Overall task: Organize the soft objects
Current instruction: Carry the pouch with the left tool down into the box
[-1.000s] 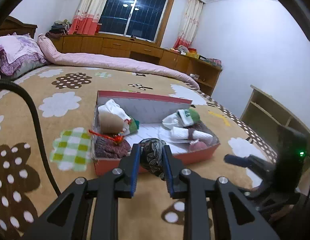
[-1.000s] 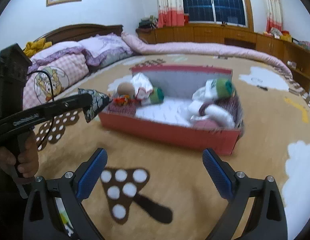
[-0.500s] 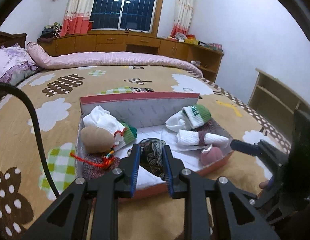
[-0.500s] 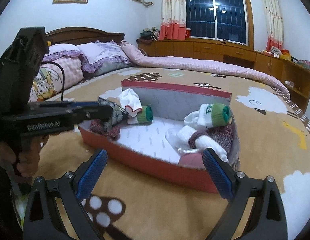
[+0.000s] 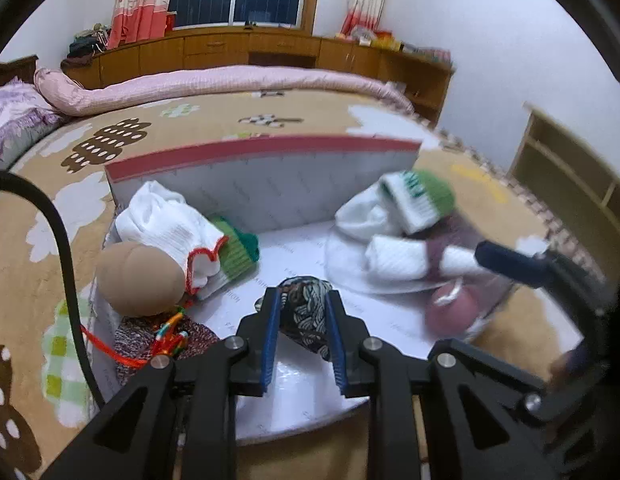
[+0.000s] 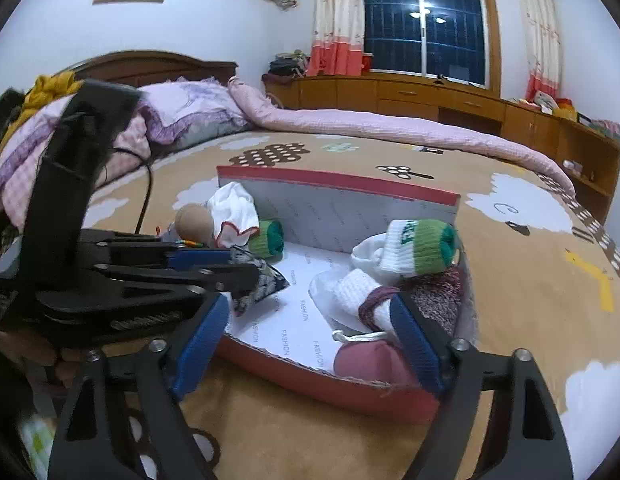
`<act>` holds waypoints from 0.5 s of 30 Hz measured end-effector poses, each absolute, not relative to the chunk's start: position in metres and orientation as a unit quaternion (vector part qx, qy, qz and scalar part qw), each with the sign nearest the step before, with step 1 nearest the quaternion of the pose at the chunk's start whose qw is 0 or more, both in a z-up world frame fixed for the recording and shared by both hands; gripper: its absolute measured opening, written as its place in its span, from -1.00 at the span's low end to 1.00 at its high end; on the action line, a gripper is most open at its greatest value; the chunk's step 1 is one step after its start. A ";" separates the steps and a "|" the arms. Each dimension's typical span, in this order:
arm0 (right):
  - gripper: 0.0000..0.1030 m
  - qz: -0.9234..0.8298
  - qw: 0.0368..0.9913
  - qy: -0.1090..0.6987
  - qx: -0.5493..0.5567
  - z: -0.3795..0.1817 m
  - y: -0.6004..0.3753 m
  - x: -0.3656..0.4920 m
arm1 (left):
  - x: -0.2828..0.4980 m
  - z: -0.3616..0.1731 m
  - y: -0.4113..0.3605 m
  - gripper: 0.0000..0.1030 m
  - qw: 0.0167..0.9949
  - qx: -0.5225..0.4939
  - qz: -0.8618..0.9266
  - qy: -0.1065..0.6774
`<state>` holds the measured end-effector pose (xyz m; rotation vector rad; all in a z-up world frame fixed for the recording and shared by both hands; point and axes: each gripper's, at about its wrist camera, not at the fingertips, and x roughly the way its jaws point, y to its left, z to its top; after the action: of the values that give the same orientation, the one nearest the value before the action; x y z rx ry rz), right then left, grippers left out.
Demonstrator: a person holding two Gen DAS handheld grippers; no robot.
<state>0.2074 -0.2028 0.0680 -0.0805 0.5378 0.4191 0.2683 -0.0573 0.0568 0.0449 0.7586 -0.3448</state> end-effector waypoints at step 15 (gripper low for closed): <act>-0.11 0.215 0.926 0.305 -0.057 0.052 -0.192 0.224 | 0.271 0.040 -0.059 -0.52 0.914 -0.003 -0.188 0.359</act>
<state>0.2240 -0.1921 0.0517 -0.1175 0.6260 0.4418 0.2708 -0.0585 0.0403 -0.0067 0.7397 -0.3874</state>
